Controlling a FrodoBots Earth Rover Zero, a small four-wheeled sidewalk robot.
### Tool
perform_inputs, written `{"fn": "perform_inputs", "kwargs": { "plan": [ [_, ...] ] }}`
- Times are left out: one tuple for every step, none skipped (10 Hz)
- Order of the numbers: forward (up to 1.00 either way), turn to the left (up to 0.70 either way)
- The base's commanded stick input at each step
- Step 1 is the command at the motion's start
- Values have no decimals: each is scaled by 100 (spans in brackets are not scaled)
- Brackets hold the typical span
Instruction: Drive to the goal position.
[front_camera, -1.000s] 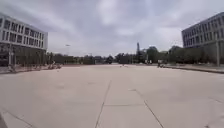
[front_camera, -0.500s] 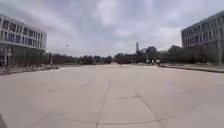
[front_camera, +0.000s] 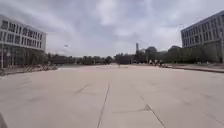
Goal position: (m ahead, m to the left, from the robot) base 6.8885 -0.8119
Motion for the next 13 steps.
{"fn": "perform_inputs", "kwargs": {
  "plan": [
    [100, -17],
    [100, -35],
    [100, -40],
    [100, -27],
    [100, -8],
    [100, 0],
    [100, 0],
    [100, 0],
    [100, 0],
    [100, 0],
    [100, 0],
    [100, 0],
    [100, 0]
  ]
}}
